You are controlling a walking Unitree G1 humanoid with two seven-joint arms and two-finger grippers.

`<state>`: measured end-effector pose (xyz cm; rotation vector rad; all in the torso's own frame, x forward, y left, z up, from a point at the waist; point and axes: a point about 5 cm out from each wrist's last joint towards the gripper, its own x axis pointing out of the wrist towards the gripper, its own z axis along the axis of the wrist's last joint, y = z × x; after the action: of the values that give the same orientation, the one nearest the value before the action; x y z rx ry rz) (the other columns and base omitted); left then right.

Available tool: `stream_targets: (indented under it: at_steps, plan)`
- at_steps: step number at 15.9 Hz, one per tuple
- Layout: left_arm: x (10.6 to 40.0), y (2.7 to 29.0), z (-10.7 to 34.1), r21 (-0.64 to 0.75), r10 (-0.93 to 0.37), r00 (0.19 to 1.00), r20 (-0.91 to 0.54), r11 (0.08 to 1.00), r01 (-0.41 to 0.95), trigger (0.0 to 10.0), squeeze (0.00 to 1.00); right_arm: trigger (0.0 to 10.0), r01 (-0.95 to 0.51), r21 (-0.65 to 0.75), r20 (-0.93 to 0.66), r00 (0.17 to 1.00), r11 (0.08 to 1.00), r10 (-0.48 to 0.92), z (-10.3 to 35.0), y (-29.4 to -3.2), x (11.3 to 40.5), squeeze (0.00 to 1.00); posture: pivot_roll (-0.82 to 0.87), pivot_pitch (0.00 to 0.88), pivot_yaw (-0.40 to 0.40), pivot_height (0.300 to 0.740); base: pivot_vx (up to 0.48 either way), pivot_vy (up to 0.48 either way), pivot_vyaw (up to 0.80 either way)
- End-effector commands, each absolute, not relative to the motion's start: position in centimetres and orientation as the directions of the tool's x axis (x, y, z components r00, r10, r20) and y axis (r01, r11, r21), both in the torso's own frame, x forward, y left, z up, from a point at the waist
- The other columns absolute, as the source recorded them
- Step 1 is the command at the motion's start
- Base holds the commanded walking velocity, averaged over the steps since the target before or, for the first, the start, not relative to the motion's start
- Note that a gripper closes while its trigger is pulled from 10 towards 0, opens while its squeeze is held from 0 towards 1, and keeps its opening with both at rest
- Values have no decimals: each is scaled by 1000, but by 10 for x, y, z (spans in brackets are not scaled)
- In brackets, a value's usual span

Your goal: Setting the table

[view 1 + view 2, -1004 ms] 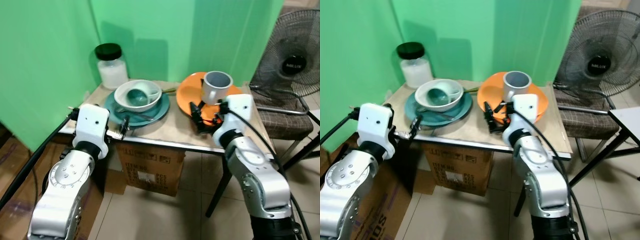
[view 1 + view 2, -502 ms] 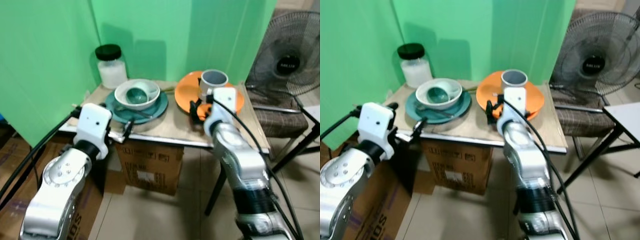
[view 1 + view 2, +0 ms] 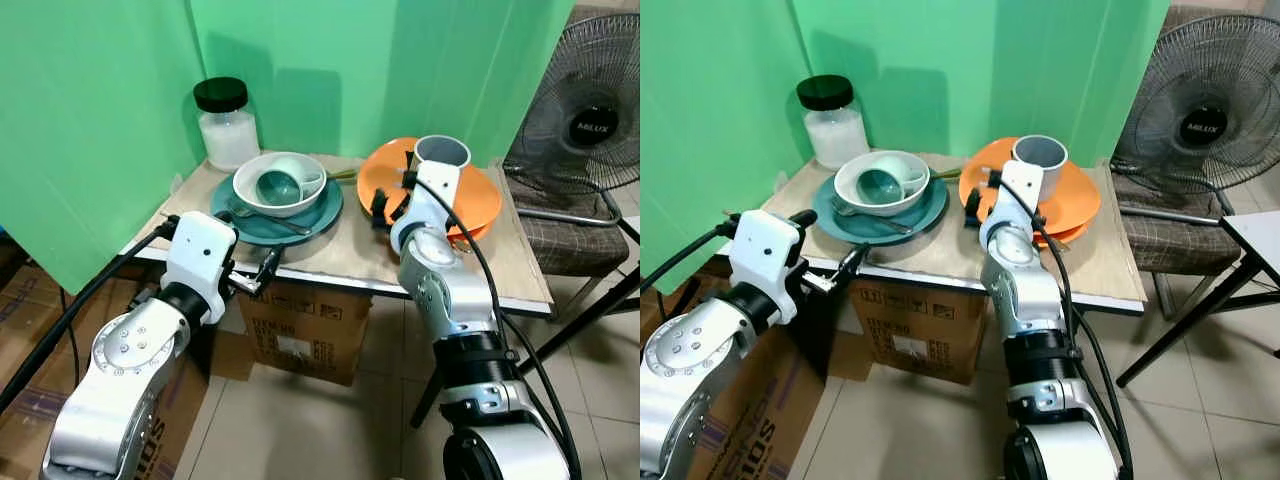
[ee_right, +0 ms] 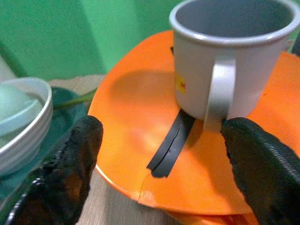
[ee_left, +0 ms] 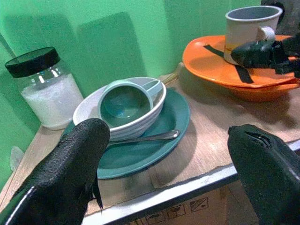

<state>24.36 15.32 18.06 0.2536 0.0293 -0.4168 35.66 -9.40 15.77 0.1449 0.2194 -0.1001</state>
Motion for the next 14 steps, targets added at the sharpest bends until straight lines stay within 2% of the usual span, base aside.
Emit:
stream_targets:
  at_steps: [1, 2, 7, 14]
  plan:
    - [242, 151, 182, 237, -413, 907, -78, 876, 420, 10000, 90, 824, 130, 141, -215, 972, 982, -98, 161, -94, 359, 0, -58, 0, 29, 740, 0, 0, 0]
    - [242, 151, 182, 237, -418, 905, -77, 874, 424, 10000, 98, 0, 157, 146, -202, 971, 977, -126, 161, -93, 363, 0, -56, 0, 28, 740, 0, 0, 0]
    - [240, 150, 182, 231, -426, 901, -81, 872, 432, 10000, 86, 0, 156, 126, -154, 979, 980, -136, 161, -96, 373, 0, -49, 3, 21, 740, 0, 0, 0]
    - [240, 148, 182, 231, -446, 890, -92, 860, 455, 10000, 94, 0, 162, 64, -151, 977, 985, -151, 145, -113, 382, 0, -48, 4, 32, 740, 0, 0, 0]
